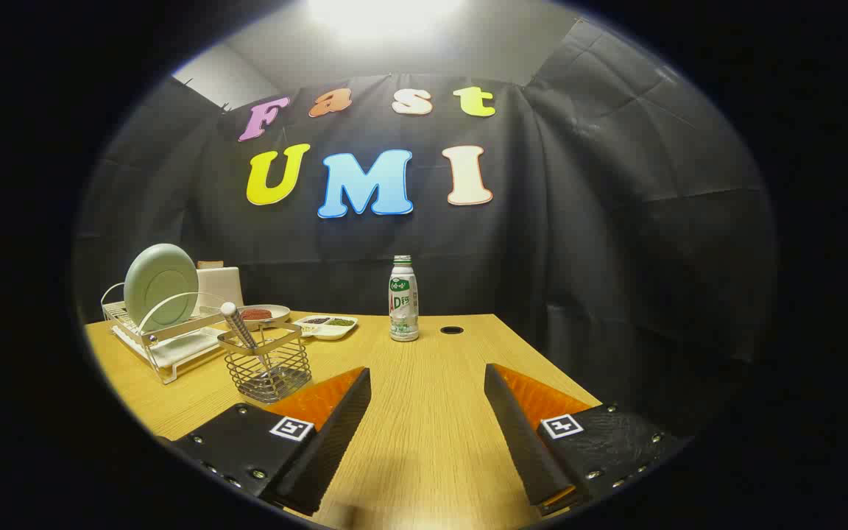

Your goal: Take the plate from the dish rack, then take the spoon from the basket and place it into the plate.

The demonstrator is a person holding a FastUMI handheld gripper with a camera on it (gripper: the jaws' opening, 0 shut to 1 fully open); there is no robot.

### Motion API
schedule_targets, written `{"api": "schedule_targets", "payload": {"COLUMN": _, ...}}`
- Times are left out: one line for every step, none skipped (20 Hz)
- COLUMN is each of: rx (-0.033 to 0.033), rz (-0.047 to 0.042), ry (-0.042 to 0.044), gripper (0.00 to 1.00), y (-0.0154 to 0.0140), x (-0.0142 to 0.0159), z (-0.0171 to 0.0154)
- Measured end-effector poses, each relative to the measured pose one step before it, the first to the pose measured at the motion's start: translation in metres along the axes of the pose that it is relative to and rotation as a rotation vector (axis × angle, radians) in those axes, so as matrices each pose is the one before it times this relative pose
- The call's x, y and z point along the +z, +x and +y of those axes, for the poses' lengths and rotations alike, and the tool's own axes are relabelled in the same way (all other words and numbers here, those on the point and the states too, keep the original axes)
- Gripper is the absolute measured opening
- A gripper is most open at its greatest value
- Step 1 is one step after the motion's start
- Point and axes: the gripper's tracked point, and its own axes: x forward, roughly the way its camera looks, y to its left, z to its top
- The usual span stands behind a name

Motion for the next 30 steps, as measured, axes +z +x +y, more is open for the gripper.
{"api": "schedule_targets", "payload": {"rx": 0.00007, "rz": 0.00005, "ry": -0.00007, "gripper": 0.97, "y": 0.0, "x": -0.00057, "z": 0.00002}}
{"api": "schedule_targets", "payload": {"rx": 0.00004, "rz": -0.00009, "ry": 0.00002, "gripper": 0.97, "y": -0.00006, "x": 0.00052, "z": -0.00005}}
{"api": "schedule_targets", "payload": {"rx": -0.00009, "rz": 0.00003, "ry": -0.00005, "gripper": 0.96, "y": 0.00002, "x": -0.00031, "z": 0.00007}}
{"api": "schedule_targets", "payload": {"rx": -0.00004, "rz": 0.0, "ry": 0.00003, "gripper": 0.97, "y": 0.00003, "x": 0.0002, "z": -0.00006}}
{"api": "schedule_targets", "payload": {"rx": -0.00006, "rz": -0.00015, "ry": -0.00002, "gripper": 0.97, "y": 0.00005, "x": -0.00028, "z": 0.00009}}
{"api": "schedule_targets", "payload": {"rx": -0.00004, "rz": -0.00002, "ry": -0.00001, "gripper": 0.97, "y": -0.00002, "x": 0.00045, "z": -0.00004}}
{"api": "schedule_targets", "payload": {"rx": -0.00004, "rz": -0.00016, "ry": -0.00004, "gripper": 0.97, "y": -0.00002, "x": -0.0005, "z": -0.00001}}
{"api": "schedule_targets", "payload": {"rx": 0.00003, "rz": -0.00004, "ry": 0.0, "gripper": 0.96, "y": -0.00028, "x": 0.0006, "z": 0.00004}}
{"api": "schedule_targets", "payload": {"rx": 0.00006, "rz": -0.00006, "ry": -0.00009, "gripper": 0.96, "y": 0.0003, "x": -0.00074, "z": -0.00003}}
{"api": "schedule_targets", "payload": {"rx": -0.00007, "rz": -0.00009, "ry": 0.00003, "gripper": 0.96, "y": -0.00011, "x": 0.00061, "z": -0.00005}}
{"api": "schedule_targets", "payload": {"rx": 0.00001, "rz": -0.00002, "ry": -0.00001, "gripper": 0.97, "y": 0.00005, "x": -0.00039, "z": 0.00002}}
{"api": "schedule_targets", "payload": {"rx": -0.00003, "rz": -0.00022, "ry": -0.00001, "gripper": 0.97, "y": -0.00015, "x": 0.00036, "z": 0.00001}}
{"api": "schedule_targets", "payload": {"rx": 0.00003, "rz": -0.00001, "ry": 0.00002, "gripper": 0.96, "y": 0.00019, "x": -0.00047, "z": 0.00005}}
{"api": "schedule_targets", "payload": {"rx": 0.00005, "rz": -0.00012, "ry": 0.0, "gripper": 0.96, "y": -0.00014, "x": 0.00049, "z": -0.00007}}
{"api": "schedule_targets", "payload": {"rx": 0.00007, "rz": -0.0001, "ry": -0.00002, "gripper": 0.97, "y": 0.00019, "x": -0.0007, "z": 0.00009}}
{"api": "schedule_targets", "payload": {"rx": 0.00002, "rz": -0.00011, "ry": 0.00002, "gripper": 0.97, "y": -0.00012, "x": 0.00073, "z": -0.0001}}
{"api": "schedule_targets", "payload": {"rx": -0.00001, "rz": -0.00005, "ry": -0.00002, "gripper": 0.97, "y": 0.00018, "x": -0.00073, "z": 0.00008}}
{"api": "schedule_targets", "payload": {"rx": -0.00005, "rz": -0.00004, "ry": -0.00002, "gripper": 0.96, "y": -0.00009, "x": 0.00024, "z": 0.00002}}
{"api": "schedule_targets", "payload": {"rx": -0.00001, "rz": -0.00004, "ry": 0.00005, "gripper": 0.96, "y": 0.00008, "x": -0.0002, "z": 0.0}}
{"api": "schedule_targets", "payload": {"rx": -0.00001, "rz": 0.00003, "ry": 0.00005, "gripper": 0.96, "y": -0.00002, "x": 0.00022, "z": 0.00001}}
{"api": "schedule_targets", "payload": {"rx": -0.00002, "rz": -0.00003, "ry": -0.00004, "gripper": 0.96, "y": 0.00009, "x": -0.00021, "z": 0.00002}}
{"api": "schedule_targets", "payload": {"rx": 0.00001, "rz": 0.00031, "ry": -0.0002, "gripper": 0.97, "y": -0.00009, "x": 0.00033, "z": 0.00004}}
{"api": "schedule_targets", "payload": {"rx": -0.00012, "rz": -0.00038, "ry": -0.00001, "gripper": 0.96, "y": 0.00008, "x": -0.00042, "z": -0.00016}}
{"api": "schedule_targets", "payload": {"rx": -0.00054, "rz": -0.00035, "ry": 0.00155, "gripper": 0.96, "y": -0.0002, "x": 0.00048, "z": -0.00021}}
{"api": "schedule_targets", "payload": {"rx": 0.00016, "rz": 0.00047, "ry": -0.00073, "gripper": 0.96, "y": 0.00021, "x": -0.00068, "z": 0.0005}}
{"api": "schedule_targets", "payload": {"rx": -0.00039, "rz": 0.00142, "ry": -0.00022, "gripper": 0.96, "y": 0.00033, "x": 0.00001, "z": -0.00018}}
{"api": "schedule_targets", "payload": {"rx": -0.0077, "rz": -0.00842, "ry": 0.00067, "gripper": 0.96, "y": 0.00222, "x": 0.00177, "z": -0.00187}}
{"api": "schedule_targets", "payload": {"rx": 0.00005, "rz": 0.00948, "ry": 0.00237, "gripper": 0.97, "y": 0.00112, "x": -0.00231, "z": 0.00058}}
{"api": "schedule_targets", "payload": {"rx": 0.00003, "rz": -0.00588, "ry": -0.00583, "gripper": 0.97, "y": 0.00196, "x": 0.00109, "z": 0.00133}}
{"api": "schedule_targets", "payload": {"rx": -0.00222, "rz": 0.00248, "ry": 0.00516, "gripper": 0.97, "y": 0.00533, "x": -0.00144, "z": -0.00219}}
